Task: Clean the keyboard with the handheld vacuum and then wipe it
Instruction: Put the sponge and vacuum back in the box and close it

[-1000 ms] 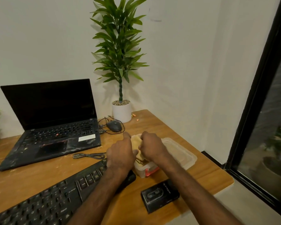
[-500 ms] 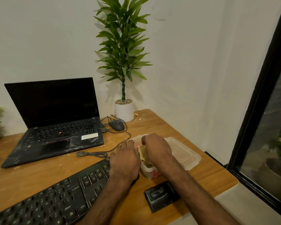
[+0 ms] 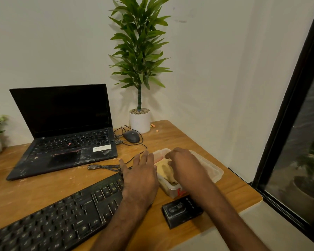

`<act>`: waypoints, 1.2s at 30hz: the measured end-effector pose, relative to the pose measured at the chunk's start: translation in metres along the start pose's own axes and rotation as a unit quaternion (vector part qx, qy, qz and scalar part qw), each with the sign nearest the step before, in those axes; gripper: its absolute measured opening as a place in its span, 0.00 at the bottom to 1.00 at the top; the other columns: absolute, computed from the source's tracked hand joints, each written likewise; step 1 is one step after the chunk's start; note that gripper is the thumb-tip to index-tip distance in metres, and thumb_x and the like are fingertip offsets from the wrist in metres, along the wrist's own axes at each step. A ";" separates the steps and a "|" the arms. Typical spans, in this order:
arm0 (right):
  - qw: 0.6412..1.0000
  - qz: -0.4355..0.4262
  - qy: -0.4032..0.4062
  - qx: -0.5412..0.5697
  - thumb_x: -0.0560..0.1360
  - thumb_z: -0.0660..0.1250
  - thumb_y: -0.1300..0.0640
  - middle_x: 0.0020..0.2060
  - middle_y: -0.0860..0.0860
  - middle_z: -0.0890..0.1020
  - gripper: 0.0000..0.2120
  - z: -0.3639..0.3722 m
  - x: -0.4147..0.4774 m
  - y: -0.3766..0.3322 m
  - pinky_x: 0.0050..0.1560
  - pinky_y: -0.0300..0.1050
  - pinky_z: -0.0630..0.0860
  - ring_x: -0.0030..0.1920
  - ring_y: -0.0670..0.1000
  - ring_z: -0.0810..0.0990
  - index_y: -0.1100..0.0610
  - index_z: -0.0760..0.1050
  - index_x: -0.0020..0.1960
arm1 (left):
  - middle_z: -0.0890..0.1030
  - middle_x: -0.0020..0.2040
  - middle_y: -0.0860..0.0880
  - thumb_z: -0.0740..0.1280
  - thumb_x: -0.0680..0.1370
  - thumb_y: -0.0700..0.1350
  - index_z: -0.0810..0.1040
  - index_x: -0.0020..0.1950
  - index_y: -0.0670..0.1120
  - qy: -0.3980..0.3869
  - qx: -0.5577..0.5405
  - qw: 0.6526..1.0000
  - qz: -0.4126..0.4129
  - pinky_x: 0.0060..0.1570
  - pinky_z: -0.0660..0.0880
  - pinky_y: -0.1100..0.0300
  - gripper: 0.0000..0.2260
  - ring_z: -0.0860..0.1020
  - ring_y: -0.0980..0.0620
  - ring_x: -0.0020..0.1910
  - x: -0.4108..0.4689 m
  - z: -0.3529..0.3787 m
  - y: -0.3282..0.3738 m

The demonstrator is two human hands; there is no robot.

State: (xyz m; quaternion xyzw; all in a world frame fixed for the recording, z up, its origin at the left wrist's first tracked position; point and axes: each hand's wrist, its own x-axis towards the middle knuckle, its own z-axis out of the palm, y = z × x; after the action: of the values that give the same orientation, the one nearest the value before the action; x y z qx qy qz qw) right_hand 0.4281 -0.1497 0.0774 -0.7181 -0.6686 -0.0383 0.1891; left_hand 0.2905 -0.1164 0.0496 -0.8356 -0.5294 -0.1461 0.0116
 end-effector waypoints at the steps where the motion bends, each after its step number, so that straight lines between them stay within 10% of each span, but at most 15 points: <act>1: 0.998 0.004 0.047 0.046 0.80 0.63 0.58 0.61 0.47 0.76 0.14 -0.003 -0.011 0.004 0.59 0.44 0.73 0.61 0.49 0.73 0.51 0.76 0.65 | 0.54 0.82 0.53 0.46 0.86 0.50 0.54 0.80 0.52 0.021 -0.021 0.999 0.018 0.77 0.48 0.35 0.21 0.53 0.52 0.80 -0.007 -0.003 0.002; 8: 0.970 -0.038 0.159 0.178 0.79 0.64 0.49 0.52 0.42 0.78 0.08 0.012 -0.094 0.033 0.55 0.38 0.73 0.56 0.44 0.73 0.48 0.79 0.56 | 0.66 0.64 0.63 0.51 0.80 0.64 0.63 0.69 0.61 0.050 -0.202 0.976 0.068 0.54 0.68 0.69 0.19 0.65 0.65 0.61 -0.083 -0.011 0.007; 13: 0.980 -0.046 0.050 0.185 0.77 0.60 0.37 0.61 0.33 0.71 0.16 0.033 -0.126 0.050 0.63 0.31 0.65 0.66 0.37 0.67 0.40 0.72 0.62 | 0.62 0.69 0.64 0.58 0.74 0.75 0.55 0.75 0.63 -0.054 -0.142 0.985 0.079 0.60 0.62 0.63 0.34 0.62 0.61 0.66 -0.107 0.008 -0.005; 20: 0.975 0.005 0.008 0.221 0.72 0.70 0.39 0.60 0.29 0.64 0.24 0.035 -0.140 0.039 0.55 0.29 0.72 0.62 0.31 0.66 0.35 0.64 0.64 | 0.67 0.72 0.63 0.60 0.83 0.57 0.56 0.79 0.62 -0.040 -0.198 0.978 0.060 0.70 0.62 0.57 0.25 0.62 0.60 0.70 -0.107 0.013 -0.009; 36: 0.947 0.089 0.210 0.226 0.73 0.73 0.45 0.54 0.45 0.79 0.19 -0.004 -0.064 -0.003 0.50 0.40 0.79 0.53 0.45 0.78 0.50 0.73 0.60 | 0.71 0.69 0.60 0.67 0.80 0.53 0.61 0.77 0.55 -0.018 -0.367 0.930 0.009 0.68 0.67 0.57 0.27 0.68 0.62 0.66 -0.101 0.023 -0.018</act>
State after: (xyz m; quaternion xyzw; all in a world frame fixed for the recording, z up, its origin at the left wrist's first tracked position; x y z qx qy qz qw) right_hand 0.4195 -0.2118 0.0618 -0.6887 -0.5385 -0.0195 0.4851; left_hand 0.2400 -0.1930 -0.0009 -0.7891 -0.4312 -0.3146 -0.3041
